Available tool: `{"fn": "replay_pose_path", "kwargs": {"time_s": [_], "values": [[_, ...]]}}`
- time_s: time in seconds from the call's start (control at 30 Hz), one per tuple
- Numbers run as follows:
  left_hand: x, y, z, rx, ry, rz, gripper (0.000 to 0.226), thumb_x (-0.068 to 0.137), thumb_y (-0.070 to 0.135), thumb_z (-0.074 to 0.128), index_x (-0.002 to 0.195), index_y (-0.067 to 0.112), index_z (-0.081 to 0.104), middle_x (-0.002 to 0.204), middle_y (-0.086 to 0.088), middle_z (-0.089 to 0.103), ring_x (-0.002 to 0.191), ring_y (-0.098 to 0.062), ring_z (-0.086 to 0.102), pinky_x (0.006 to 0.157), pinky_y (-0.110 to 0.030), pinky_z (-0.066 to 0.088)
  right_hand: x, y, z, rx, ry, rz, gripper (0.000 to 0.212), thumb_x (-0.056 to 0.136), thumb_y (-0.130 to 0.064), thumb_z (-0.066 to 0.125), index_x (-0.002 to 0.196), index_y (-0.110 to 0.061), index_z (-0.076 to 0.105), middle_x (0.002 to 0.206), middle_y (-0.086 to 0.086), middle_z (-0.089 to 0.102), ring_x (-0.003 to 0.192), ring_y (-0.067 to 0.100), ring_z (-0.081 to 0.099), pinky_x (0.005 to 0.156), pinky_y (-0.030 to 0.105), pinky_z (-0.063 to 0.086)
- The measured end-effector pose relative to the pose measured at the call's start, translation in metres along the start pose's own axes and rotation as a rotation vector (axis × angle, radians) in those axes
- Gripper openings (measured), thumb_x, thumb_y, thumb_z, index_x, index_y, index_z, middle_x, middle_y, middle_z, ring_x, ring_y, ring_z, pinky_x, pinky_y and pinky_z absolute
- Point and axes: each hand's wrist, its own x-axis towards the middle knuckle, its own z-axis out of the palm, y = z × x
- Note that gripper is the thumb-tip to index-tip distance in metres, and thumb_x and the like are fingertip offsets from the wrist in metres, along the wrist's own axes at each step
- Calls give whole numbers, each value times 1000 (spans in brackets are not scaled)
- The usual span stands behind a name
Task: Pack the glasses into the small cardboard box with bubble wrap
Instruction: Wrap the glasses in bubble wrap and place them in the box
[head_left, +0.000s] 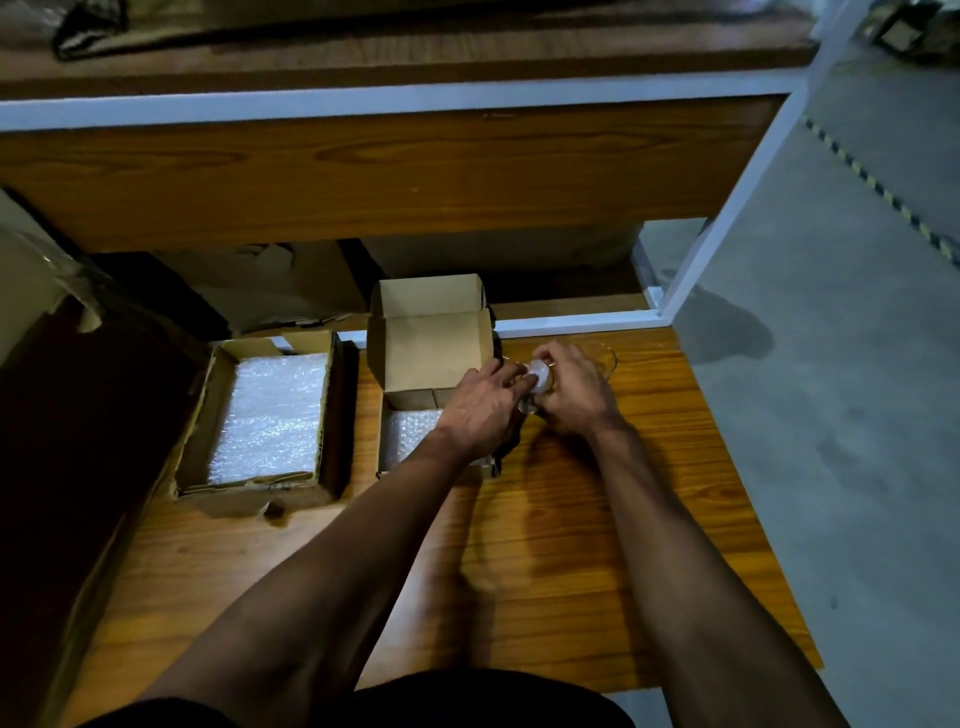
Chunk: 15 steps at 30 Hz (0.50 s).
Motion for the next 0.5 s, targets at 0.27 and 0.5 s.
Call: {"fn": "replay_pose_path", "kwargs": {"time_s": [0.27, 0.5], "values": [[-5, 6, -4, 79, -86, 5, 72, 101, 42, 59, 163, 20, 29, 164, -8, 30, 136, -30, 36, 108, -44, 39, -7, -1, 0, -130, 9, -23, 45, 90, -28, 80, 131, -23, 63, 138, -2, 51, 120, 19, 55, 90, 37, 56], [-9, 9, 1, 147, -132, -26, 84, 98, 42, 66, 165, 20, 20, 168, -5, 26, 142, -30, 30, 112, -45, 31, -18, 5, 7, -228, 60, -54, 48, 94, -33, 76, 137, -22, 58, 139, -1, 49, 117, 24, 59, 86, 42, 57]]}}
